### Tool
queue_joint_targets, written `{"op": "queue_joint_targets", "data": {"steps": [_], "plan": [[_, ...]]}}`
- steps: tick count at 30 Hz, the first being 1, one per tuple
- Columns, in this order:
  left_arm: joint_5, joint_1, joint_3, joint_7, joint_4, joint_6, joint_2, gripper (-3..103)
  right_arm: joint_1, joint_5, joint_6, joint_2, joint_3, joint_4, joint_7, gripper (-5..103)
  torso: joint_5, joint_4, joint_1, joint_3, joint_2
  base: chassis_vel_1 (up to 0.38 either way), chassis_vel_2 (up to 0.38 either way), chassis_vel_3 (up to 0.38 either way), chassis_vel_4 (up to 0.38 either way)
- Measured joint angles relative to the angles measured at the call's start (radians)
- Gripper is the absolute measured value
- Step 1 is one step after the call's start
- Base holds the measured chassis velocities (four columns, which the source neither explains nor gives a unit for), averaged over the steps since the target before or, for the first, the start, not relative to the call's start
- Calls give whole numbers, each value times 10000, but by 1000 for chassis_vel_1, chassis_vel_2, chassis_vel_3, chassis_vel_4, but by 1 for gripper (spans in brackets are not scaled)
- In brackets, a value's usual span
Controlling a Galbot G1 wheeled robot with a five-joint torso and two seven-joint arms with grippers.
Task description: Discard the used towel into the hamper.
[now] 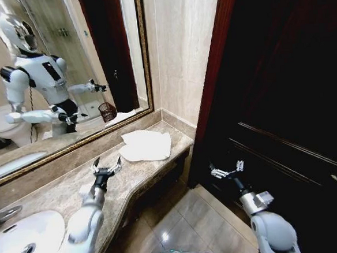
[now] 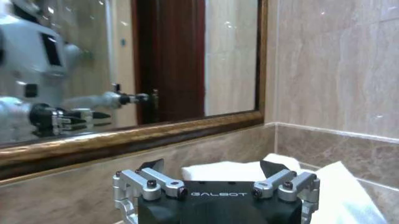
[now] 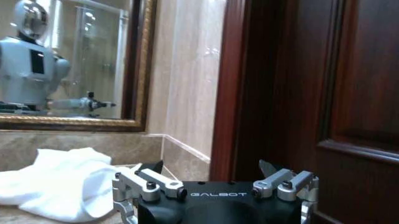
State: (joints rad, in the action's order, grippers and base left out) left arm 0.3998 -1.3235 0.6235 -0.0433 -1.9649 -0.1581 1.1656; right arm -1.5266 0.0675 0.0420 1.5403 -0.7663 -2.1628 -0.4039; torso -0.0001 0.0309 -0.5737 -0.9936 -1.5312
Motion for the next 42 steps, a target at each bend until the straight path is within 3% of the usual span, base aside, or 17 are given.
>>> {"op": "queue_joint_targets", "data": {"steps": [3, 9, 15, 17, 20, 28, 42], "plan": [[100, 639, -574, -65, 482, -85, -171, 100, 73, 51, 175, -5, 32, 57, 14, 100, -3, 0, 0, 0, 0, 0, 0, 0, 0], [610, 2939, -2485, -657, 1764, -874, -425, 100, 369, -63, 318, 167, 196, 606, 17, 100, 3, 0, -1, 0, 0, 0, 0, 0, 0], [737, 4206, -3483, -921, 2652, -1387, -221, 100, 488, -8, 302, 57, 22, 788, 17, 100, 2, 0, 0, 0, 1, 0, 0, 0, 0], [924, 4787, -4013, -1460, 3148, -1952, 28, 100, 505, 74, 237, 6, -92, 932, 27, 100, 1, 1, 1, 0, 0, 0, 0, 0, 0], [1044, 5317, -4485, -1964, 3632, -2277, 218, 100, 539, 102, 105, 2, -149, 1110, 43, 100, 0, 0, 1, 0, 1, 0, 0, 0, 0], [1182, 6358, -5293, -2706, 4538, -3057, 453, 100, 705, 104, 1, 38, -194, 1327, 102, 100, 3, 1, 1, 1, -1, 0, 0, 0, 0], [1414, 6769, -5501, -2967, 5251, -3165, 705, 101, 601, 111, -144, 7, -337, 1328, 149, 100, 1, 0, 1, 2, -1, 0, 0, 0, 0]]}}
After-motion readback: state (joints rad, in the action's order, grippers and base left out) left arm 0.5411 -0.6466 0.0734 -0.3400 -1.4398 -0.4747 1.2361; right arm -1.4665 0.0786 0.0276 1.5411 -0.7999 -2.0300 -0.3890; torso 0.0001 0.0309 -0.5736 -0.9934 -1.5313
